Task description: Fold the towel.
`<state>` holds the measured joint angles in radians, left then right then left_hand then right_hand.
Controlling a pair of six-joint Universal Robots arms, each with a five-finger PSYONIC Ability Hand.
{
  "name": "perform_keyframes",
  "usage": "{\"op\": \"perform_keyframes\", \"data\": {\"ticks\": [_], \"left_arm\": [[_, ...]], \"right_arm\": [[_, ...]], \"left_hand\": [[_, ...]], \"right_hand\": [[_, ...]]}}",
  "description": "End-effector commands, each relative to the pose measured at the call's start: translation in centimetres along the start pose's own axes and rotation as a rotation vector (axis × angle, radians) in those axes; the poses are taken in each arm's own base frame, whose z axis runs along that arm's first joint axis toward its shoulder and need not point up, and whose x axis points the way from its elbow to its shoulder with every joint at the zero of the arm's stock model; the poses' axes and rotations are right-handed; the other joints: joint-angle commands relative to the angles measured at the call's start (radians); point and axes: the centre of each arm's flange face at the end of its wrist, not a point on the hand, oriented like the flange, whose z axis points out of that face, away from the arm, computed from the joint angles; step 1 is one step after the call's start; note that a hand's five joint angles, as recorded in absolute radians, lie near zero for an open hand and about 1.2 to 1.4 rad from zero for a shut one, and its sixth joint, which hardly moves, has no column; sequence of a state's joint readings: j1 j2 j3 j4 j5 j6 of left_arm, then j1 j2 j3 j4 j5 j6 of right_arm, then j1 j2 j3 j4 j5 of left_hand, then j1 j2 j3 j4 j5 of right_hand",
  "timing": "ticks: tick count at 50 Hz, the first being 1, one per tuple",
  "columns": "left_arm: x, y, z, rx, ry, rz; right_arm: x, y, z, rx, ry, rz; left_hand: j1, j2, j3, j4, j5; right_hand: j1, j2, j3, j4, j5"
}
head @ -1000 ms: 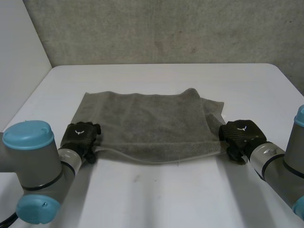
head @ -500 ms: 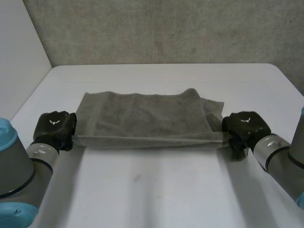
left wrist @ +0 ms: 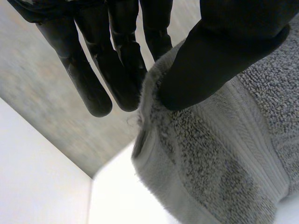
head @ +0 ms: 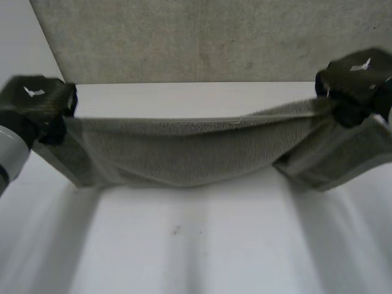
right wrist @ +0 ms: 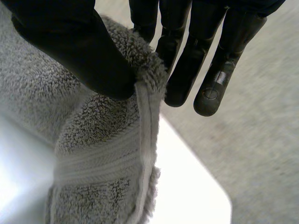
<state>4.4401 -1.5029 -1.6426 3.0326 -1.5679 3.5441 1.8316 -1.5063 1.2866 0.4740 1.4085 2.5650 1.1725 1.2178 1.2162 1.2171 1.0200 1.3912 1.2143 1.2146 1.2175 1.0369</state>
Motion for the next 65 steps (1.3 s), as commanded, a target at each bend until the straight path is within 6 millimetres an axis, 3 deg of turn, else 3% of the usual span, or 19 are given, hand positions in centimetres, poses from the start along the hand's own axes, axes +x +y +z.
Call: {"op": "perform_keyframes", "data": {"ticks": [1, 6, 7, 8, 9, 10, 12, 15, 19, 23, 29, 31, 32, 34, 40, 52, 53, 55, 65], "left_arm": [[1.5, 3.6, 4.4, -0.128, 0.054, 0.005], [0.6, 1.1, 9.7, -0.024, 0.013, -0.005], [-0.3, -1.4, 11.3, 0.079, -0.024, -0.007], [-0.3, -1.5, 11.3, 0.08, -0.025, -0.007], [-1.8, -5.1, 12.8, 0.235, -0.088, -0.021], [-1.8, -5.2, 12.8, 0.237, -0.088, -0.022], [-4.2, -11.2, 13.4, 0.504, -0.171, -0.111], [-4.9, -12.7, 13.2, 0.576, -0.184, -0.154], [-5.2, -13.8, 12.6, 0.621, -0.165, -0.244], [-4.1, -11.1, 12.5, 0.504, -0.121, -0.285], [-0.7, -1.6, 11.6, 0.177, -0.044, -0.287], [0.2, 0.9, 11.2, 0.095, -0.026, -0.289], [0.2, 1.0, 11.2, 0.094, -0.026, -0.289], [2.1, 5.7, 10.0, -0.055, 0.009, -0.29], [4.2, 10.5, 8.5, -0.148, 0.033, -0.286], [3.4, 9.8, 7.4, -0.112, 0.009, -0.292], [3.1, 9.7, 7.5, -0.109, 0.001, -0.295], [2.8, 9.8, 7.6, -0.109, -0.008, -0.3], [1.9, 10.3, 7.9, -0.121, -0.04, -0.307]], "right_arm": [[-1.1, 3.2, 3.9, -0.115, -0.071, -0.04], [1.1, 1.1, 9.0, 0.074, 0.086, -0.051], [1.1, 1.1, 9.0, 0.074, 0.087, -0.051], [2.4, -0.5, 10.1, 0.181, 0.172, -0.046], [2.4, -0.5, 10.1, 0.182, 0.173, -0.046], [3.9, -2.3, 10.8, 0.316, 0.272, -0.042], [5.0, -3.7, 11.0, 0.419, 0.346, -0.043], [6.7, -6.2, 10.4, 0.599, 0.477, -0.047], [6.3, -5.8, 9.5, 0.573, 0.459, -0.047], [4.9, -3.1, 9.7, 0.429, 0.376, -0.033], [1.3, 1.7, 9.5, 0.179, 0.177, -0.003], [-1.3, 5.6, 10.0, 0.037, 0.056, 0.02], [-1.3, 5.6, 10.0, 0.036, 0.055, 0.02], [-3.2, 8.4, 10.4, -0.045, -0.011, 0.036], [-5.7, 12.6, 11.1, -0.167, -0.084, 0.058], [-5.7, 14.9, 10.8, -0.214, -0.054, 0.162], [-5.3, 15.1, 10.3, -0.217, -0.038, 0.197], [-5.1, 15.5, 10.0, -0.231, -0.029, 0.221], [-4.2, 18.2, 9.1, -0.289, 0.024, 0.279]], "left_hand": [[0.224, 0.178, 0.18, 0.179, 0.202], [0.224, 0.178, 0.18, 0.179, 0.202], [0.224, 0.178, 0.18, 0.179, 0.202], [0.224, 0.178, 0.18, 0.179, 0.202], [0.224, 0.178, 0.18, 0.179, 0.202], [0.224, 0.178, 0.18, 0.179, 0.202], [0.224, 0.178, 0.18, 0.179, 0.202], [0.224, 0.178, 0.18, 0.179, 0.202], [0.224, 0.178, 0.18, 0.179, 0.202], [0.224, 0.178, 0.18, 0.179, 0.202], [0.224, 0.178, 0.18, 0.179, 0.202], [0.224, 0.178, 0.18, 0.179, 0.202], [0.224, 0.178, 0.18, 0.179, 0.202], [0.224, 0.178, 0.18, 0.179, 0.202], [0.224, 0.178, 0.18, 0.179, 0.202], [0.224, 0.178, 0.18, 0.179, 0.202], [0.224, 0.178, 0.18, 0.179, 0.202], [0.224, 0.178, 0.18, 0.179, 0.202], [0.224, 0.178, 0.18, 0.179, 0.202]], "right_hand": [[0.005, 0.182, 0.182, 0.179, 0.185], [0.005, 0.182, 0.182, 0.179, 0.185], [0.005, 0.182, 0.182, 0.179, 0.185], [0.005, 0.182, 0.182, 0.179, 0.185], [0.005, 0.182, 0.182, 0.179, 0.185], [0.005, 0.182, 0.182, 0.179, 0.185], [0.005, 0.182, 0.182, 0.179, 0.185], [0.005, 0.182, 0.182, 0.179, 0.185], [0.005, 0.182, 0.182, 0.179, 0.185], [0.005, 0.182, 0.182, 0.179, 0.185], [0.005, 0.182, 0.182, 0.179, 0.185], [0.005, 0.182, 0.182, 0.179, 0.185], [0.005, 0.182, 0.182, 0.179, 0.185], [0.005, 0.182, 0.182, 0.179, 0.185], [0.005, 0.182, 0.182, 0.179, 0.185], [0.005, 0.182, 0.182, 0.179, 0.185], [-0.314, -0.137, -0.137, -0.14, -0.134], [-0.514, -0.338, -0.338, -0.341, -0.335], [-0.71, -0.533, -0.534, -0.537, -0.53]]}}
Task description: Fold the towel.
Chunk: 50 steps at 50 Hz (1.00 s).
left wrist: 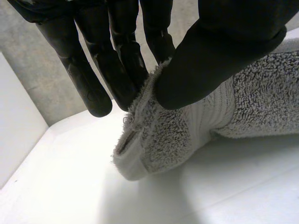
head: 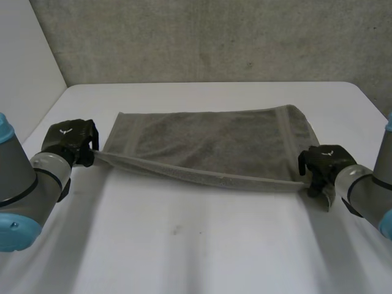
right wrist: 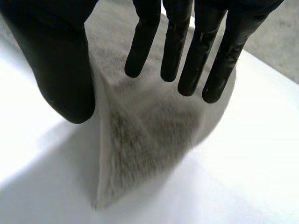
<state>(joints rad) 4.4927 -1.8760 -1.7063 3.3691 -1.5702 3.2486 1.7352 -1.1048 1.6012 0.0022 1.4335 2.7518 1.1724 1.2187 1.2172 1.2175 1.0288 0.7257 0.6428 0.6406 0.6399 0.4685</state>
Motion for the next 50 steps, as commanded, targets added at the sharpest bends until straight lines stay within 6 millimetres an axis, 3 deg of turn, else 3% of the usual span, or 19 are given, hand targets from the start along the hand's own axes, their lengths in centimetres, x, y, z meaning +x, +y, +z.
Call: {"op": "perform_keyframes", "data": {"ticks": [1, 5, 7, 8, 9, 10, 18, 24, 26, 31, 38, 44, 48, 49, 50], "left_arm": [[-0.5, 0.2, 0.2, -0.009, -0.014, -0.004], [-0.4, 0.6, 0.1, -0.021, -0.009, -0.004], [-0.4, 0.7, 0.0, -0.024, -0.009, -0.003], [-0.3, 0.8, -0.1, -0.027, -0.009, -0.003], [-0.3, 0.9, -0.2, -0.033, -0.006, -0.002], [-0.3, 0.9, -0.2, -0.033, -0.006, -0.002], [0.2, 2.0, -1.2, -0.081, 0.01, 0.009], [0.1, 2.1, -4.6, -0.171, 0.02, 0.059], [-0.1, 2.0, -5.6, -0.191, 0.017, 0.08], [-1.1, 0.8, -9.4, -0.241, -0.003, 0.146], [-1.3, -1.0, -12.4, -0.218, -0.003, 0.202], [-1.1, -1.1, -12.6, -0.205, 0.004, 0.212], [-1.2, -0.7, -11.7, -0.218, 0.005, 0.21], [-1.1, 0.1, -10.6, -0.237, 0.011, 0.211], [-1.0, 0.4, -8.8, -0.225, 0.014, 0.214]], "right_arm": [[1.3, 1.8, -0.2, -0.027, 0.044, 0.032], [1.9, 2.8, -0.2, -0.048, 0.061, 0.048], [2.6, 3.1, -0.1, -0.044, 0.079, 0.059], [2.6, 3.1, -0.1, -0.044, 0.079, 0.059], [2.9, 3.1, -0.1, -0.031, 0.093, 0.061], [3.3, 2.9, -0.1, -0.008, 0.109, 0.06], [4.4, 1.1, -1.5, 0.071, 0.127, 0.04], [4.0, 0.5, -3.7, 0.027, 0.051, -0.069], [5.2, 0.2, -5.3, -0.021, 0.06, -0.148], [6.1, -1.1, -7.4, -0.043, 0.087, -0.242], [5.9, -3.4, -11.3, -0.053, 0.079, -0.303], [5.4, -3.9, -12.3, -0.043, 0.047, -0.303], [5.5, -3.8, -11.0, -0.017, 0.024, -0.299], [5.5, -3.8, -11.0, -0.017, 0.024, -0.298], [5.7, -3.4, -9.6, -0.02, 0.019, -0.293]], "left_hand": [[0.224, 0.178, 0.179, 0.179, 0.193], [0.224, 0.178, 0.179, 0.179, 0.193], [0.224, 0.178, 0.179, 0.179, 0.193], [0.224, 0.178, 0.179, 0.179, 0.193], [0.224, 0.178, 0.179, 0.179, 0.193], [0.224, 0.178, 0.179, 0.179, 0.193], [0.224, 0.178, 0.179, 0.179, 0.193], [0.224, 0.178, 0.179, 0.179, 0.193], [0.224, 0.178, 0.179, 0.179, 0.193], [0.224, 0.178, 0.179, 0.179, 0.193], [0.224, 0.178, 0.179, 0.179, 0.193], [0.224, 0.178, 0.179, 0.179, 0.193], [0.224, 0.178, 0.179, 0.179, 0.193], [0.224, 0.178, 0.179, 0.179, 0.193], [0.224, 0.178, 0.179, 0.179, 0.193]], "right_hand": [[-0.033, 0.05, 0.052, 0.053, 0.05], [0.017, 0.1, 0.102, 0.103, 0.1], [0.364, 0.447, 0.449, 0.45, 0.447], [0.366, 0.449, 0.451, 0.452, 0.449], [0.648, 0.731, 0.733, 0.734, 0.731], [0.67, 0.753, 0.755, 0.756, 0.753], [0.671, 0.753, 0.756, 0.756, 0.753], [0.671, 0.753, 0.756, 0.756, 0.753], [0.671, 0.753, 0.756, 0.756, 0.753], [0.671, 0.753, 0.756, 0.756, 0.753], [0.671, 0.753, 0.756, 0.756, 0.753], [0.671, 0.753, 0.756, 0.756, 0.753], [0.671, 0.753, 0.756, 0.756, 0.753], [0.671, 0.753, 0.756, 0.756, 0.753], [0.671, 0.753, 0.756, 0.756, 0.753]]}}
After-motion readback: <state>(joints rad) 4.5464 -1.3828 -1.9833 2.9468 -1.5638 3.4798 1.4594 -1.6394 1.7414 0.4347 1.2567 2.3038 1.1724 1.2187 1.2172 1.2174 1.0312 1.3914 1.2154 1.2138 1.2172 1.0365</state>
